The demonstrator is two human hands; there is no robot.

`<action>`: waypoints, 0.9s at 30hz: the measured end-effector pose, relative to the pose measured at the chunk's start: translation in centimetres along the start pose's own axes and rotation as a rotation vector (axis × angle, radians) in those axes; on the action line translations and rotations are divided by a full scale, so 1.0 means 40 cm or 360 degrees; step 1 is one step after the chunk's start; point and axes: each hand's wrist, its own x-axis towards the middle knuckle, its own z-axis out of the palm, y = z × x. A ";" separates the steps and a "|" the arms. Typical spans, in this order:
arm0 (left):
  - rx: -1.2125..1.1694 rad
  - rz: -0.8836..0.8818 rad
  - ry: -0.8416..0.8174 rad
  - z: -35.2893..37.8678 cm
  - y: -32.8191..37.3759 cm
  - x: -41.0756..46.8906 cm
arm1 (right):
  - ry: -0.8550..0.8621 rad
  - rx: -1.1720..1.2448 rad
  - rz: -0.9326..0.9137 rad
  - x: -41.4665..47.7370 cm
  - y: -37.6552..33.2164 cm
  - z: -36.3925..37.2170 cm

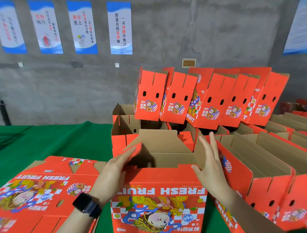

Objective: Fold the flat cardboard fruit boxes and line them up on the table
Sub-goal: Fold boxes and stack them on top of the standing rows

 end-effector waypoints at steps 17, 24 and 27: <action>0.0090 -0.0278 -0.0593 0.007 -0.043 0.148 | -0.0597 -0.0042 -0.0090 0.001 0.040 -0.015; -0.0166 -0.0103 -0.0301 0.012 -0.047 0.122 | -0.0381 0.0049 0.0309 0.091 0.014 -0.009; -0.0169 -0.0137 -0.0221 0.019 -0.055 0.112 | -0.0603 0.0164 0.0557 0.137 0.017 0.001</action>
